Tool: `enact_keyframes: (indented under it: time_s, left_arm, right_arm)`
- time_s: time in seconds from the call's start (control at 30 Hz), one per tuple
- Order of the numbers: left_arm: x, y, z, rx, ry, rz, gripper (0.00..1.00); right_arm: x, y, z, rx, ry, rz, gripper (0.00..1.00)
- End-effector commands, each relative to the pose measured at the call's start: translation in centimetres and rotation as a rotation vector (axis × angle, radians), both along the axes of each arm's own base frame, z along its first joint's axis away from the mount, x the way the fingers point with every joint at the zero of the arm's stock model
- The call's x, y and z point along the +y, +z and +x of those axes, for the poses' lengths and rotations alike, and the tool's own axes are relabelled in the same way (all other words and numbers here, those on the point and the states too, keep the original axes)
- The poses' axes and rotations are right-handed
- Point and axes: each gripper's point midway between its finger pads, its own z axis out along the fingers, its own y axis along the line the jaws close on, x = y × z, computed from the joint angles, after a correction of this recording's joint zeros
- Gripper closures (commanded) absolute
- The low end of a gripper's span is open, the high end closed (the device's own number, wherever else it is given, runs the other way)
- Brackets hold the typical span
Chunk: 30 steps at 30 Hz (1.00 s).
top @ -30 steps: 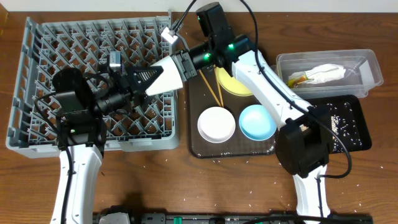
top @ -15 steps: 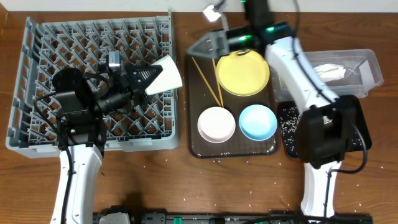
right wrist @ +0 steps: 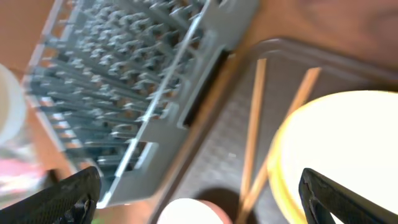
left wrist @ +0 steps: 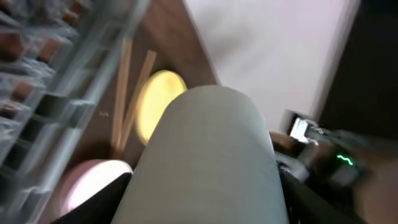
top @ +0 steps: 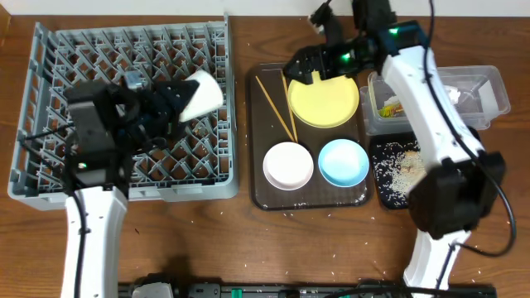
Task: Sort waste into correct bins and load items into the dishwasher
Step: 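Lower the cup with the left gripper into the dish rack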
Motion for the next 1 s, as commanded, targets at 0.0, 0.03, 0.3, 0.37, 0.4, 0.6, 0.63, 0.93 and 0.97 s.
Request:
enact_keyframes:
  time_s: [0.0,0.03,0.3,0.37,0.4,0.6,0.63,0.93,0.97]
  left_arm:
    - [2.5,3.1,0.4,-0.108,0.034,0.269,0.78]
    - [2.9,3.4,-0.2,-0.088,0.038,0.316,0.78]
    - [2.0,1.9,-3.9,0.08,-0.02,0.485,0.77]
    - [1.7,0.4,-4.9,0.149,-0.034,0.562,0.77]
    - [1.6,-0.3,-5.2,0.179,-0.044,0.601,0.77]
    - [0.1,-4.6,-6.6,0.359,-0.124,0.768,0.78]
    - [-0.1,-5.2,-6.6,0.38,-0.138,0.787,0.78]
    - [-1.2,-11.9,-5.5,0.597,-0.249,0.861,0.78]
    - [-1.2,-12.5,-5.5,0.618,-0.257,0.865,0.78]
  right_arm:
    - [-2.4,1.9,0.5,-0.118,-0.065,-0.139,0.01]
    - [-2.8,2.1,0.4,-0.126,-0.079,-0.158,0.01]
    - [-4.1,1.8,-0.6,-0.106,-0.085,-0.225,0.01]
    - [-4.2,1.6,-0.8,-0.095,-0.086,-0.233,0.01]
    - [-4.2,1.6,-0.8,-0.092,-0.086,-0.234,0.01]
    - [-4.3,1.4,-1.1,-0.081,-0.084,-0.237,0.01]
    - [-4.3,1.4,-1.1,-0.078,-0.084,-0.238,0.01]
    - [-4.4,1.2,-1.5,-0.06,-0.081,-0.243,0.01]
    - [-4.4,1.2,-1.5,-0.059,-0.081,-0.244,0.01]
